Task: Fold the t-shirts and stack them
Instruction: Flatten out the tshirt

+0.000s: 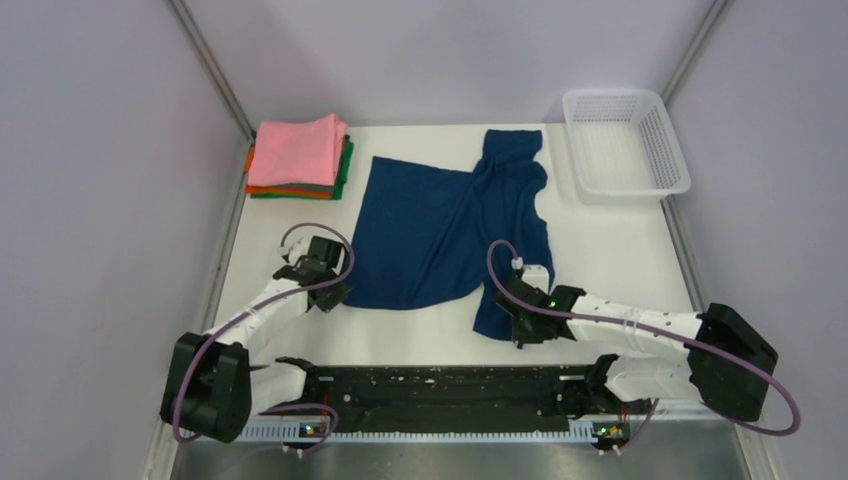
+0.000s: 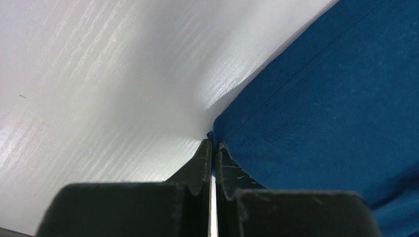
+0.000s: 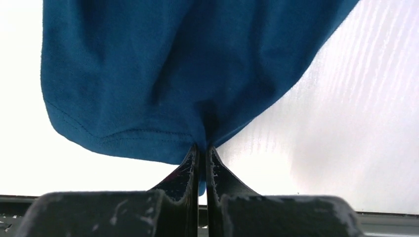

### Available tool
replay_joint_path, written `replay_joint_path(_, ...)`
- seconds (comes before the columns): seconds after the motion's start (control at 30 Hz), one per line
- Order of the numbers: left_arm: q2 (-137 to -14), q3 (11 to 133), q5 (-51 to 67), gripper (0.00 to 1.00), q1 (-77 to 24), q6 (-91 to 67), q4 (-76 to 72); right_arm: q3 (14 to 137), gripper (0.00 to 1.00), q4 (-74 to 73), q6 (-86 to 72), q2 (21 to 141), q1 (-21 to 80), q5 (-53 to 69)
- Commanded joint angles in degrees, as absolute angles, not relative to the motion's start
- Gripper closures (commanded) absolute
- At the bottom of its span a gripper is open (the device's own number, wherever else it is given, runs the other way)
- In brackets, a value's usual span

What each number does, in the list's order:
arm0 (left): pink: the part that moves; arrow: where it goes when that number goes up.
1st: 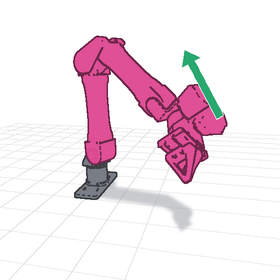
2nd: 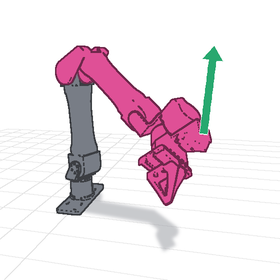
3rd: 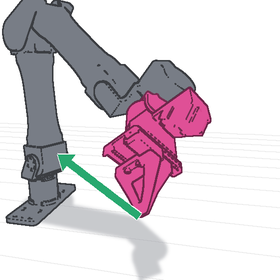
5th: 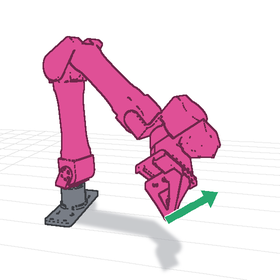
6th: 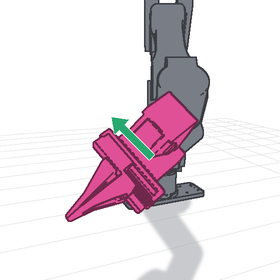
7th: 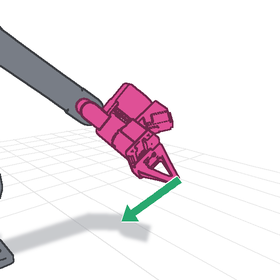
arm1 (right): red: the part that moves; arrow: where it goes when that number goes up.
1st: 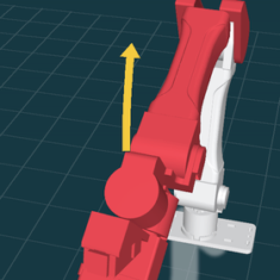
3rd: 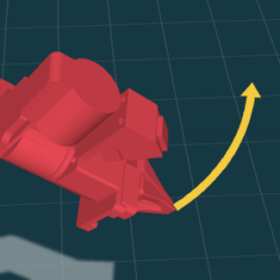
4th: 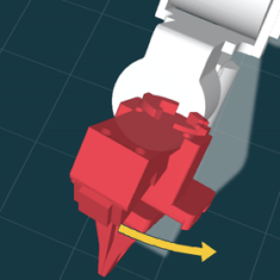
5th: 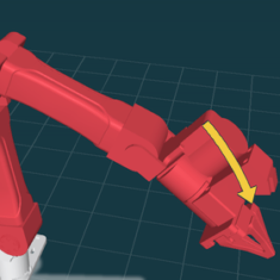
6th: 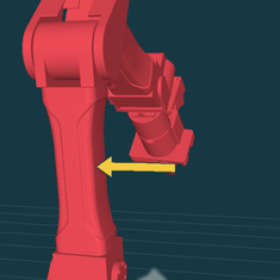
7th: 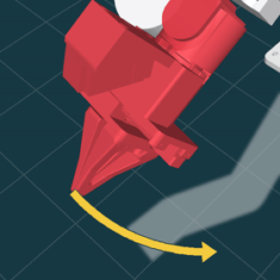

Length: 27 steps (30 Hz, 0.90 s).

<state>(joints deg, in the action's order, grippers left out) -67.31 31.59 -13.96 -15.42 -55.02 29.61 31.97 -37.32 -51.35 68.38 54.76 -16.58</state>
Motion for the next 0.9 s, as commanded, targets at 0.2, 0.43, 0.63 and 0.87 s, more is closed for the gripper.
replay_joint_path(0.2,-63.68,38.49,-13.80,1.00,-15.45,-51.74,33.93,35.93,1.00,-35.07,-43.19,59.47,48.34,-23.57)
replay_joint_path(0.43,-60.73,54.97,-15.57,1.00,-15.47,-50.79,37.59,53.63,1.00,-27.37,-29.39,52.08,35.87,-25.58)
replay_joint_path(0.63,-54.17,67.93,-15.93,1.00,-15.47,-47.49,35.54,71.24,1.00,-25.87,-22.06,51.93,34.10,-27.32)
replay_joint_path(0.87,-46.70,85.57,-17.52,1.00,-15.47,-42.14,37.89,91.00,1.00,-29.20,-15.87,51.74,34.10,-23.43)
